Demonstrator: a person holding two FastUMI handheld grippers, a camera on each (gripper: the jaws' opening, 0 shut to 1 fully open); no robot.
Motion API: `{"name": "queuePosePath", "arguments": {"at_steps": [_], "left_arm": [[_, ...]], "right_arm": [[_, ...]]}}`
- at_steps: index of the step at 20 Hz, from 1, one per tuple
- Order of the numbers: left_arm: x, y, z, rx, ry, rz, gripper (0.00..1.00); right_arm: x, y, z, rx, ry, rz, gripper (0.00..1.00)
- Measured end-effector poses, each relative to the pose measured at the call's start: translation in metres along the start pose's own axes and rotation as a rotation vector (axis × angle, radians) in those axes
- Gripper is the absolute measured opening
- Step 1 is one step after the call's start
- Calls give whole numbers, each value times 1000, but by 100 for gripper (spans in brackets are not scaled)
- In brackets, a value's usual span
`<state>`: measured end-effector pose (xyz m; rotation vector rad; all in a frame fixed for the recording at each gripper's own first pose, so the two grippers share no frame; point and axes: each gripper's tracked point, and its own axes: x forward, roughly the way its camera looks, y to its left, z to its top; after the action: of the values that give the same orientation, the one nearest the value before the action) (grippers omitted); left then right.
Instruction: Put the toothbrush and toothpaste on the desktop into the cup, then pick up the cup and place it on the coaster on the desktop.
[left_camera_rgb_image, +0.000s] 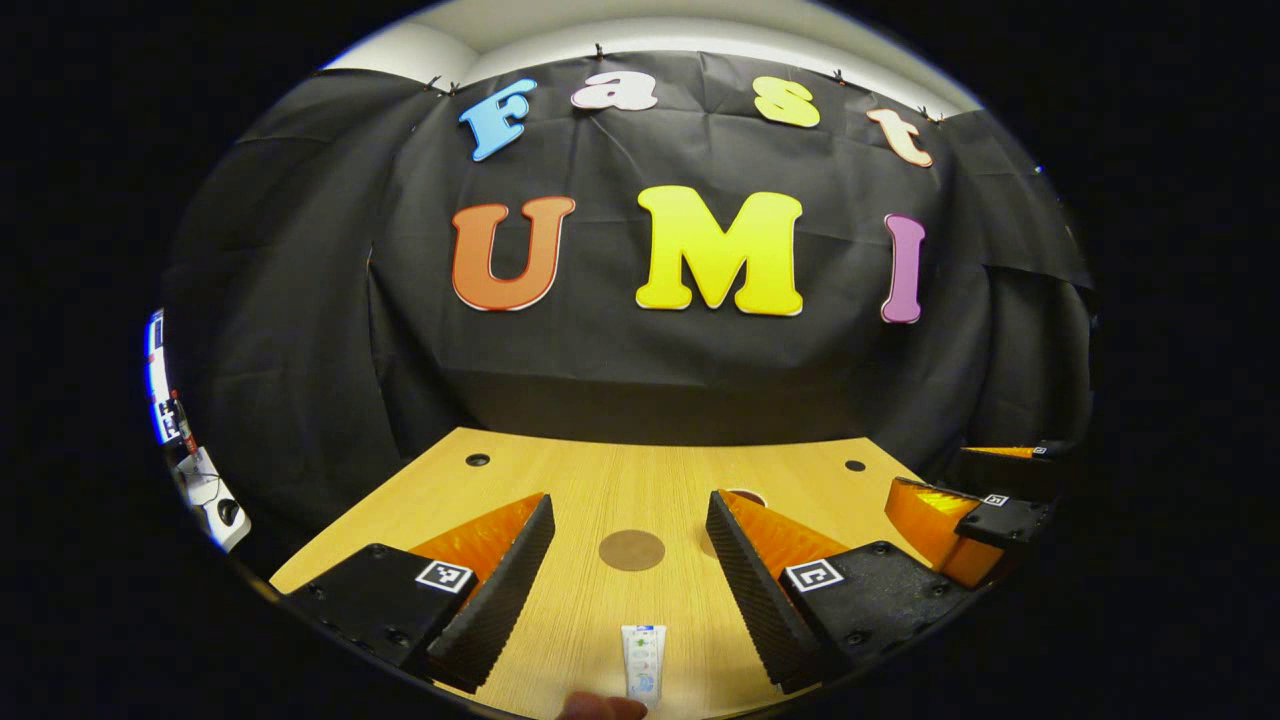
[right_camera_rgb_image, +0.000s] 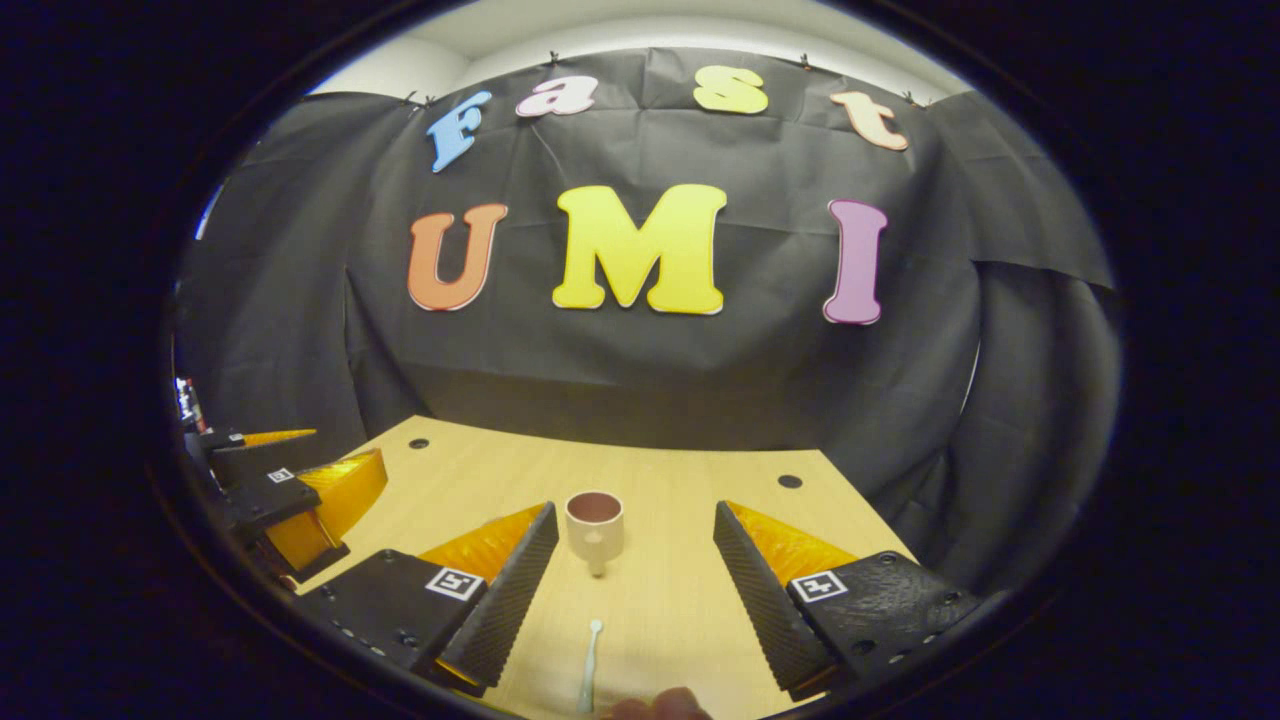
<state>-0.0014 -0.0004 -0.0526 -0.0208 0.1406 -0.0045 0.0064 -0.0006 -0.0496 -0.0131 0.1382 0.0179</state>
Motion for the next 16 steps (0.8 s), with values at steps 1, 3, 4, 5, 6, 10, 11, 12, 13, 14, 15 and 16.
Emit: {"name": "queuePosePath", "arguments": {"at_steps": [1, 3, 4, 5, 6, 10, 11, 12, 13, 14, 15, 16], "left_arm": [[0, 1, -11, 6, 25, -4, 98], [-2, 3, -33, 25, 86, -9, 98], [-4, 5, -44, 30, 114, -11, 98], [-5, 5, -55, 31, 140, -14, 98], [-5, 5, -66, 32, 168, -19, 98], [-18, 0, -118, 27, 320, -40, 98], [-21, 0, -128, 24, 351, -45, 98], [-24, -2, -136, 21, 379, -52, 98], [-24, -5, -146, 17, 407, -57, 98], [-24, -6, -154, 15, 429, -58, 98], [-24, -6, -161, 13, 448, -58, 98], [-26, -6, -166, 12, 464, -59, 98]], "right_arm": [[3, 1, -9, -3, 25, 4, 95], [7, 4, -27, -6, 78, 15, 96], [9, 6, -36, -10, 101, 20, 96], [12, 8, -45, -17, 129, 23, 96], [14, 11, -55, -19, 158, 28, 96], [23, 21, -99, -8, 304, 48, 96], [24, 23, -109, -6, 342, 54, 96], [25, 24, -119, -5, 372, 52, 96], [27, 24, -127, -8, 400, 49, 96], [29, 25, -136, -11, 427, 48, 99], [31, 25, -144, -16, 454, 46, 96], [31, 26, -153, -22, 478, 45, 96]]}}
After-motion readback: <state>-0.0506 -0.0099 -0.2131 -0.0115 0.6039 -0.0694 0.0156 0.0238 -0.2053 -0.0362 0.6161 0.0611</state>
